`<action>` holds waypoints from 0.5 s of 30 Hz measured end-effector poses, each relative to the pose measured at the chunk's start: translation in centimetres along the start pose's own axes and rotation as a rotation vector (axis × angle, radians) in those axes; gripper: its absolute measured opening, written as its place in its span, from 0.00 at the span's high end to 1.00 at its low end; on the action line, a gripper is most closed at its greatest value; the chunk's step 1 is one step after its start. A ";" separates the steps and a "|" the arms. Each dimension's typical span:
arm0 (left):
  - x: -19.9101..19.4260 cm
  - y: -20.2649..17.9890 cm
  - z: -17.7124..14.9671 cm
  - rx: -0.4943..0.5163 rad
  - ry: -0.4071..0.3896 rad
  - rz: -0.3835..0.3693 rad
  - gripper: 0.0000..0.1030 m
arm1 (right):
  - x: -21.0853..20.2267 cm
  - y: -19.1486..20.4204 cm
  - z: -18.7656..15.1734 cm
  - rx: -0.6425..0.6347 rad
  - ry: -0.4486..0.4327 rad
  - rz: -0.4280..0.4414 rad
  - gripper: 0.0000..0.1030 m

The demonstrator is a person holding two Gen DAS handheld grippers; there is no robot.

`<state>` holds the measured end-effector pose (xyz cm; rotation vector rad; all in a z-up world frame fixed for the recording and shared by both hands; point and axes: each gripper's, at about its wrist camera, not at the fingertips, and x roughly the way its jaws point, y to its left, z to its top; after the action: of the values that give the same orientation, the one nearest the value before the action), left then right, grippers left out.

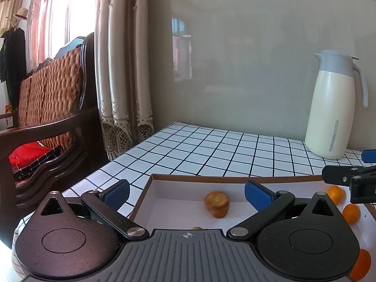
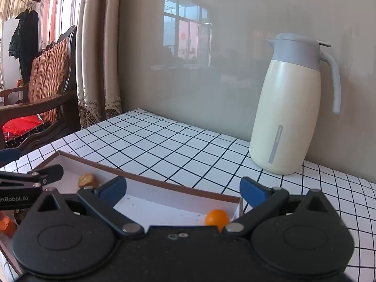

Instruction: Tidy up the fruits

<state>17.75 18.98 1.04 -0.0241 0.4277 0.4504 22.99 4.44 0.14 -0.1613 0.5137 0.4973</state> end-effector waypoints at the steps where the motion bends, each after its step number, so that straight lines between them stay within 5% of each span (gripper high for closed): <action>1: 0.0 0.0 0.0 0.000 0.000 -0.001 0.00 | 0.0 0.0 0.0 -0.001 0.004 0.001 0.06; 15: 0.1 0.3 -0.2 -0.001 -0.009 0.007 0.00 | 0.2 -0.3 -0.1 -0.001 0.013 -0.007 0.06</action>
<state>17.61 19.30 0.81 -0.0212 0.4184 0.4575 23.23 4.24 -0.06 -0.1675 0.5255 0.4904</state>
